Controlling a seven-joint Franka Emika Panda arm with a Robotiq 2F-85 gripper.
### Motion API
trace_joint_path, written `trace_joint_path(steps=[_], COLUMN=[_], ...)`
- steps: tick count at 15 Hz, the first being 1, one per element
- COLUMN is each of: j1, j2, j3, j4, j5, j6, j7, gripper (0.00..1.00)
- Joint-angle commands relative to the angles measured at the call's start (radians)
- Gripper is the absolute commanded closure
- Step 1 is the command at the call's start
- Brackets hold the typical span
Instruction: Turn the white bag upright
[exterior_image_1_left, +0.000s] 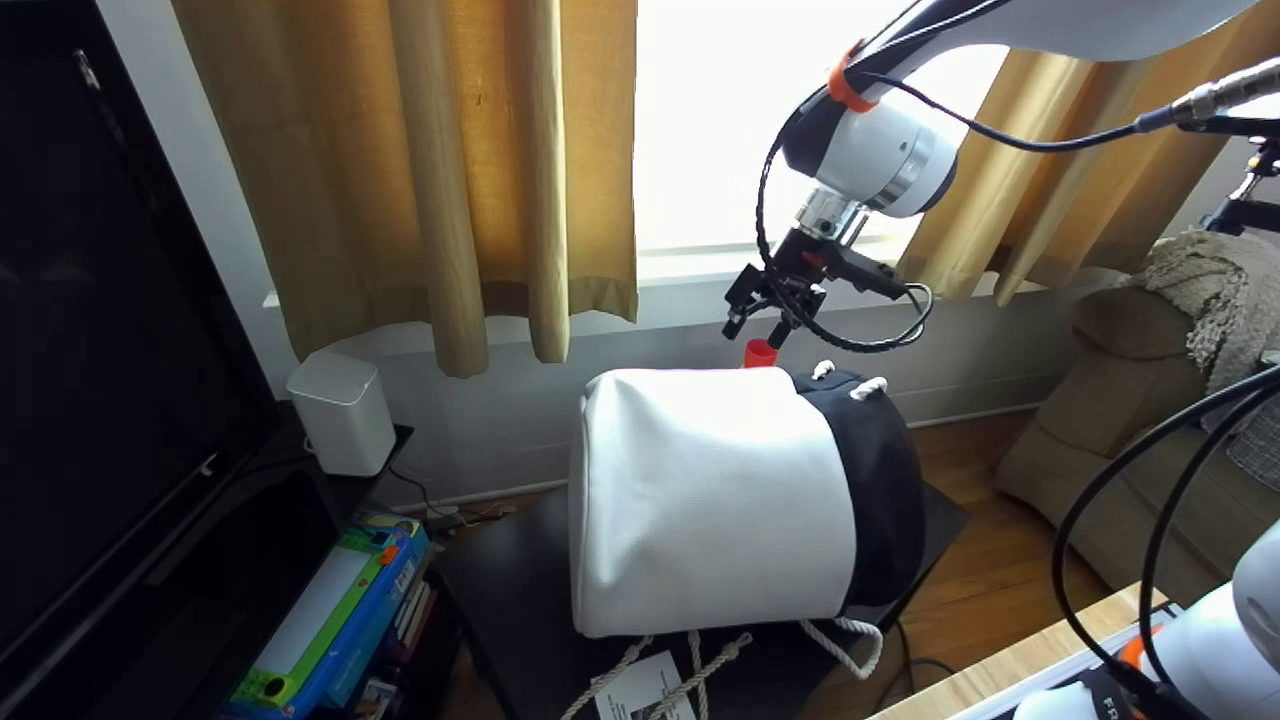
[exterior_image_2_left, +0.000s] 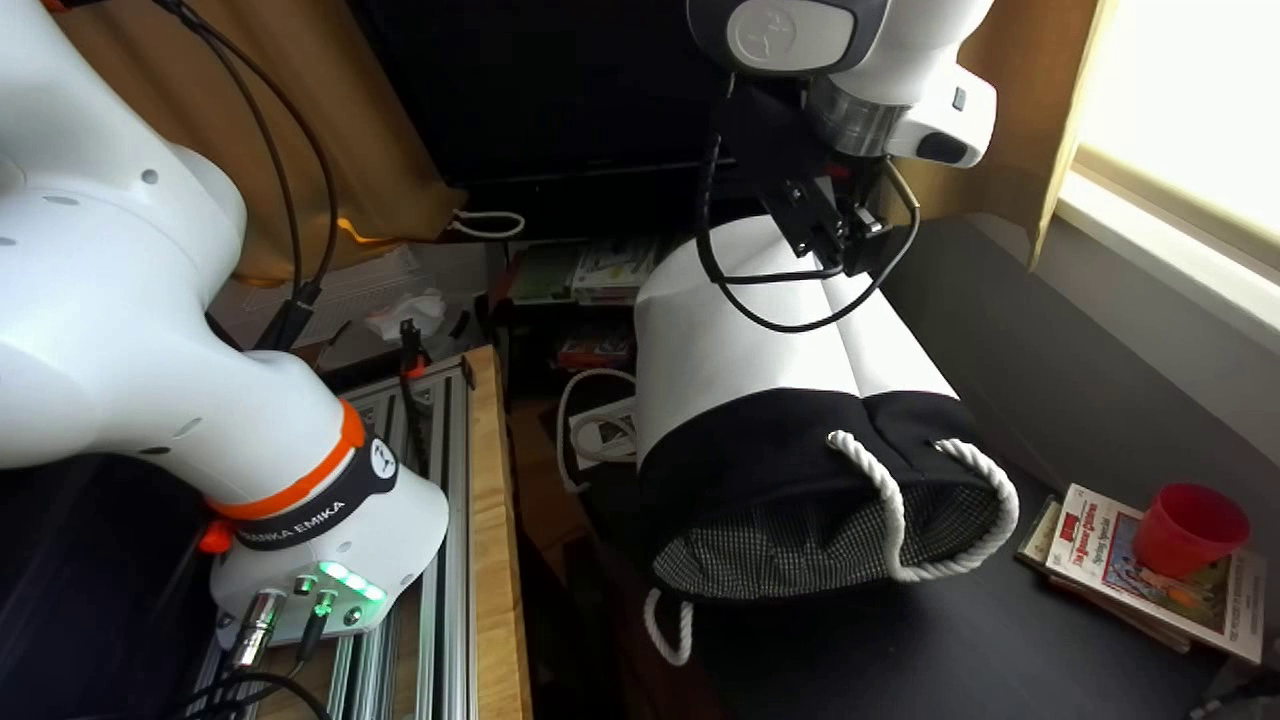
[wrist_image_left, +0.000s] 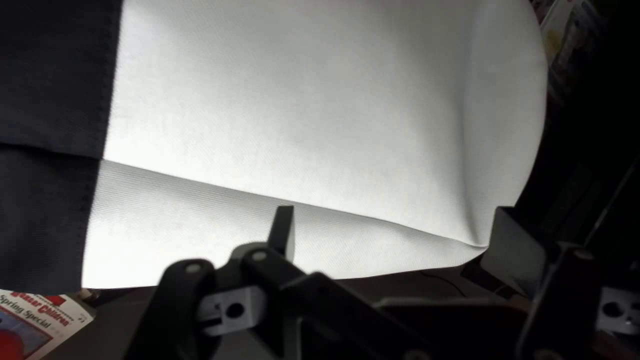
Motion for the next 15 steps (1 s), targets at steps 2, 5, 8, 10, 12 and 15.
trace_joint_path(steps=[2, 5, 8, 10, 12, 15], j1=[-0.065, -0.108, -0.142, -0.162, -0.175, -0.188], j2=[-0.092, -0.115, -0.124, -0.116, -0.107, -0.090], j3=[-0.085, -0.148, -0.199, -0.223, -0.237, -0.248], j4=[-0.018, -0.024, -0.049, -0.084, -0.117, -0.171], j5=[-0.157, -0.225, -0.262, -0.238, -0.210, -0.204], j6=[-0.177, -0.275, -0.298, -0.242, -0.216, -0.151], j7=[0.041, 0.030, 0.030, -0.008, -0.024, -0.048], gripper=[0.00, 0.00, 0.00, 0.00, 0.00, 0.00])
